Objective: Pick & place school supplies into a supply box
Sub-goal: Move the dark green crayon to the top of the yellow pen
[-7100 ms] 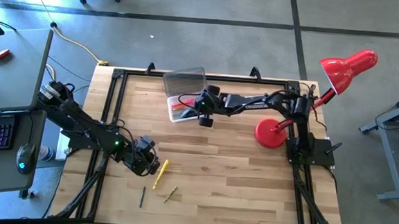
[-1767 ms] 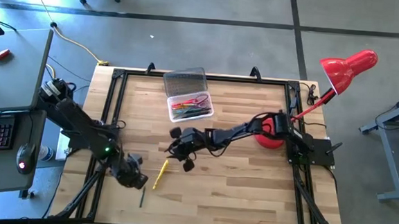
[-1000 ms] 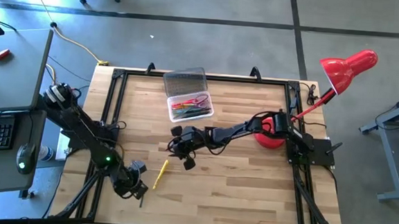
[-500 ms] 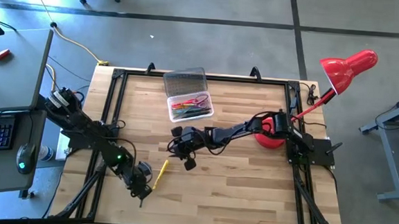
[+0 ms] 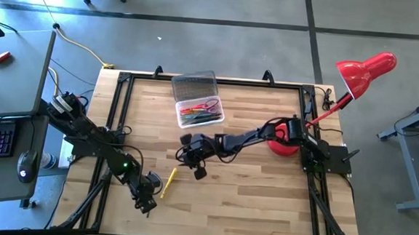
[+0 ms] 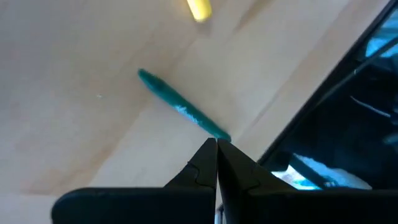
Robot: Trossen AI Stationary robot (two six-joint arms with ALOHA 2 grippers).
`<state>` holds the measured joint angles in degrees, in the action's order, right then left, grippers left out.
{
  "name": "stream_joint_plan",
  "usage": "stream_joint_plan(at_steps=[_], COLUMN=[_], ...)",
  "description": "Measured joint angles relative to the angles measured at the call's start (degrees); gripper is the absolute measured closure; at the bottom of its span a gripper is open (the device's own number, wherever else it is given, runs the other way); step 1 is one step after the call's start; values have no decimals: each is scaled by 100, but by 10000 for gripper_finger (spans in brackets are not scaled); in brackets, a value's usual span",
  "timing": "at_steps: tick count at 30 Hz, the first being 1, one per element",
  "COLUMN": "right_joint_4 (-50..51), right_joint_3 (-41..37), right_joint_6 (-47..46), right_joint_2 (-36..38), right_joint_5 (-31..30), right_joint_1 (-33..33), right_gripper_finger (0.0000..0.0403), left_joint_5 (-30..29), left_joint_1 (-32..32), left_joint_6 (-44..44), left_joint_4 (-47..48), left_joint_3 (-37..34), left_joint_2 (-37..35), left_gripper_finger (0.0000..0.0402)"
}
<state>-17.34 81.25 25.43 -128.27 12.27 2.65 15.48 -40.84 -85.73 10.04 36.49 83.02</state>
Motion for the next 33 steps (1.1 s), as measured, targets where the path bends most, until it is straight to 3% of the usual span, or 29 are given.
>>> stream_joint_plan(at_steps=[3, 12, 24, 33], right_joint_4=[2, 42, 207, 212], right_joint_3=[0, 0, 0, 0], right_joint_6=[-9, -136, -140, -140], right_joint_2=[0, 0, 1, 2], right_joint_5=[7, 7, 7, 7], right_joint_1=[9, 1, 1, 1], right_gripper_finger=[308, 309, 308, 308], left_joint_5=[-192, 17, -767, -1424], left_joint_1=[-4, -2, -2, 0], left_joint_6=[-88, -632, -877, -907], left_joint_4=[-4, 57, 623, 729], left_joint_3=[0, 0, 0, -31], left_joint_2=[0, 7, 9, 12], left_gripper_finger=[362, 353, 240, 249])
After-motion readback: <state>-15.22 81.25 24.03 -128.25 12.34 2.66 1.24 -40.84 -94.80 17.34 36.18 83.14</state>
